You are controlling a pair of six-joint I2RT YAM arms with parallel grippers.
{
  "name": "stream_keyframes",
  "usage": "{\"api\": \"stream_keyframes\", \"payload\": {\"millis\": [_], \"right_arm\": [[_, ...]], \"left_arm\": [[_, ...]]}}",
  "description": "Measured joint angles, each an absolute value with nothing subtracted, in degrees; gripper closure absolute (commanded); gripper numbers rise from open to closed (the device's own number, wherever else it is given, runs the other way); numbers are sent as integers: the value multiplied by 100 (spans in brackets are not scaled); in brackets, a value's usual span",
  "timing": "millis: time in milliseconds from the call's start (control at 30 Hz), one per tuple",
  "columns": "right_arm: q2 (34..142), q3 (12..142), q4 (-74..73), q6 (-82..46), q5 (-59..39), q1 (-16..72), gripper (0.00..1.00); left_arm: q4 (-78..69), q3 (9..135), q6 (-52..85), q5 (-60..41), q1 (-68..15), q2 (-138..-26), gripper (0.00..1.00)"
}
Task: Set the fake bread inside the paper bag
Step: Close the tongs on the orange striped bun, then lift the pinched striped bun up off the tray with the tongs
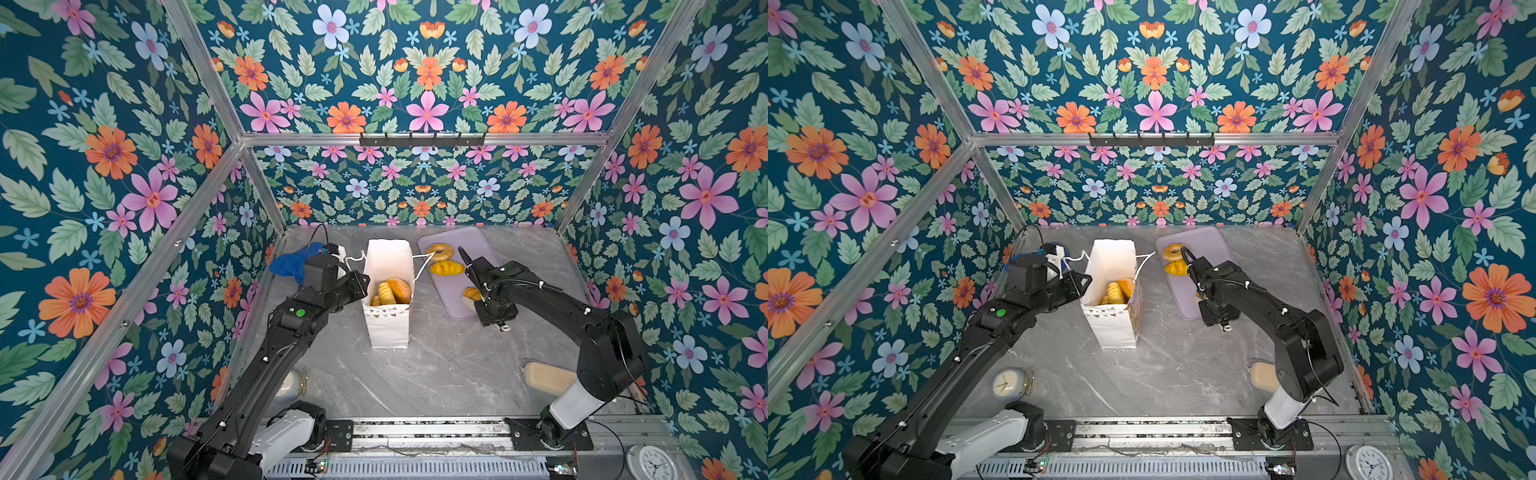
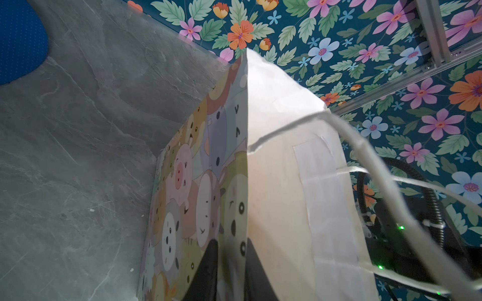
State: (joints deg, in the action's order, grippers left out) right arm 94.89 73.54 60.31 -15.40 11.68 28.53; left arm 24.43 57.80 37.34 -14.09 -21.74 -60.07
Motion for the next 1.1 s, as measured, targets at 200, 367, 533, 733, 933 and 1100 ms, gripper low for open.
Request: {"api": "stream_keyframes", "payload": {"millis": [200,367,533,733,933,1100], "right_arm": [[9758,7400,5961,-1463,1175,2832,49],[9861,7461,5957,-1433,1173,2805,53],[9874,7516,5902,-1424,1177,2797,58],[9695,7537,5894,-1428,1212,2792,62],[9448,7555,5946,-1446,1214,2792,63],[9170,7601,5992,-1472,1212,2775,64]], "left_arm": [[2440,5784,3734,-1409,-2174,-6007,80],[2440,5789,3734,-1406,-2174,-6014,80],[2440,5800,3734,-1406,-2174,-6014,80],[2440,5800,3734,-1404,-2174,-6014,80],[2440,5808,3734,-1404,-2174,-6014,80],[2440,5813,3734,-1404,-2174,-6012,80]]}}
